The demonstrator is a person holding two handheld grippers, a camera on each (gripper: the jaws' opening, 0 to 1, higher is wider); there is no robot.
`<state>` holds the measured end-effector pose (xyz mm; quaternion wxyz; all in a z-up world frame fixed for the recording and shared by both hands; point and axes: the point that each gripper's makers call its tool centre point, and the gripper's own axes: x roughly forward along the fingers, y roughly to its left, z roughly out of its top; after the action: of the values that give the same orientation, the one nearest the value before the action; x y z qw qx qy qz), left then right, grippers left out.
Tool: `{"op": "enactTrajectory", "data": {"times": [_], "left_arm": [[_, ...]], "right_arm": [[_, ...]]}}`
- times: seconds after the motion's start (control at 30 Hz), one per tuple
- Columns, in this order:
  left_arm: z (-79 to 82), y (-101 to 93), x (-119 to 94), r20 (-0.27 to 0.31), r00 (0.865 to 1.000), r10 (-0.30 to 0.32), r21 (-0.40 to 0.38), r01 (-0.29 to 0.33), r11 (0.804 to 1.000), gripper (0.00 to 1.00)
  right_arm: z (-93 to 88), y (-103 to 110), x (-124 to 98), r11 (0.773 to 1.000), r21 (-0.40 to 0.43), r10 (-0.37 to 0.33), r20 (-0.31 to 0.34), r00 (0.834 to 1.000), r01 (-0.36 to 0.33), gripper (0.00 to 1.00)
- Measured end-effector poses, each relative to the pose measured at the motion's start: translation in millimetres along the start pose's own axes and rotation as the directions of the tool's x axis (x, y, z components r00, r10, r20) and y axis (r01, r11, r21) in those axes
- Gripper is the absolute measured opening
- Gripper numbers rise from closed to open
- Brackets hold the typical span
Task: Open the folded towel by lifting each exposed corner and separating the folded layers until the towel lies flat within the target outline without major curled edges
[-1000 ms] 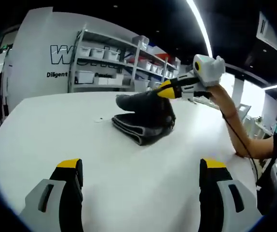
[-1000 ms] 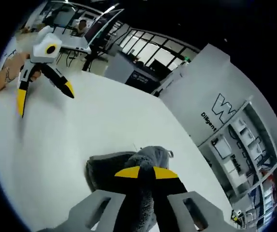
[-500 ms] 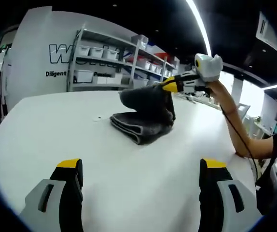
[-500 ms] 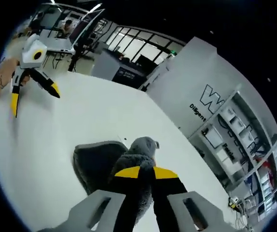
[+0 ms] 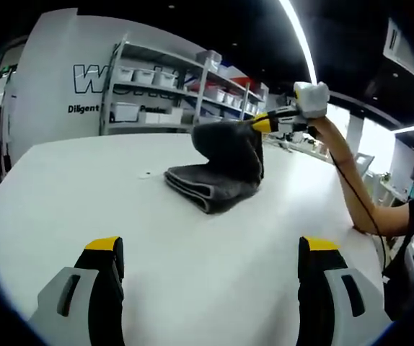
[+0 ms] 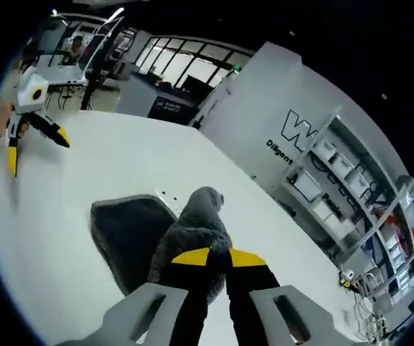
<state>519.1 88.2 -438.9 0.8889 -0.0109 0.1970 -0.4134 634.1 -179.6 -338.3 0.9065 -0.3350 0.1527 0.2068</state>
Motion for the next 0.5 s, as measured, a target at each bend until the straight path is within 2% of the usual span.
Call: {"op": "enactTrajectory", "data": {"times": [0.23, 0.5], "left_arm": [[0.0, 1.0, 0.6, -0.004, 1.0, 0.001, 0.004, -0.001, 1.0, 0.99], [0.1, -2.4, 1.1, -0.002, 1.0, -0.003, 0.009, 0.003, 1.0, 0.99]], "right_arm": [[-18.8, -18.2, -4.8, 0.999, 0.017, -0.038, -0.04, 0.998, 0.038, 0.03], [-40.6, -33.6, -8.3, 0.997, 0.059, -0.045, -0.072, 0.996, 0.049, 0.03]]}}
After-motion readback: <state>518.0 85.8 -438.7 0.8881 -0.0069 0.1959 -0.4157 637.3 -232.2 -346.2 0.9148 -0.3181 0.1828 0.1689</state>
